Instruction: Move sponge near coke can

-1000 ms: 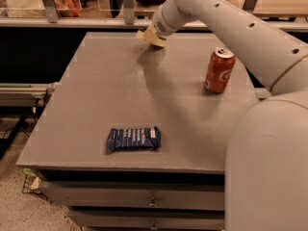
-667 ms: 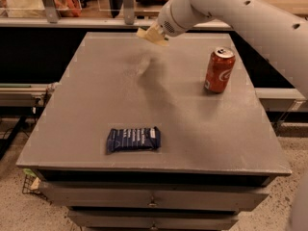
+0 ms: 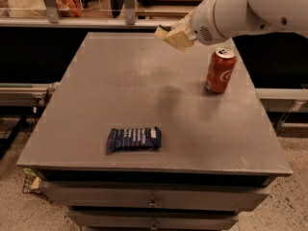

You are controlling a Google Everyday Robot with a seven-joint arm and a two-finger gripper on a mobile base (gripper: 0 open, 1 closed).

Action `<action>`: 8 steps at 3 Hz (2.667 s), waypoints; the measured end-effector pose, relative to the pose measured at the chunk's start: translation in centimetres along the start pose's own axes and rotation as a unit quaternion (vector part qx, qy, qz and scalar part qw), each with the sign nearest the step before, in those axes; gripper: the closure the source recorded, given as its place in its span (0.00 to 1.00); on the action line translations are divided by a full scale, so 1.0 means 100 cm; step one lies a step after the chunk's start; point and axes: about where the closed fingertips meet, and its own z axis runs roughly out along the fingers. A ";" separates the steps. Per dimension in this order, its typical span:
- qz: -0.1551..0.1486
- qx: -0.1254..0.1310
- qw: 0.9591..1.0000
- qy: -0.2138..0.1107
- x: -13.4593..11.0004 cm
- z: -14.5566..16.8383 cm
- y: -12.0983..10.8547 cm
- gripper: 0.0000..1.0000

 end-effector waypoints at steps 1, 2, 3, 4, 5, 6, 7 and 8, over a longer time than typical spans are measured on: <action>0.018 -0.007 1.000 -0.004 0.014 -0.050 0.019 1.00; 0.030 -0.029 0.999 0.011 0.032 -0.071 0.039 1.00; 0.026 -0.063 0.997 0.024 0.053 -0.083 0.057 1.00; 0.007 -0.092 0.995 0.031 0.066 -0.096 0.071 1.00; -0.006 -0.107 0.993 0.049 0.079 -0.109 0.080 1.00; -0.016 -0.114 0.990 0.080 0.095 -0.116 0.084 1.00; -0.022 -0.111 0.988 0.106 0.113 -0.117 0.076 1.00; -0.026 -0.098 0.986 0.132 0.129 -0.116 0.059 1.00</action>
Offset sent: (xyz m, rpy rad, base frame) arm -0.1150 -0.0566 -0.0151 0.0267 0.1559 0.0155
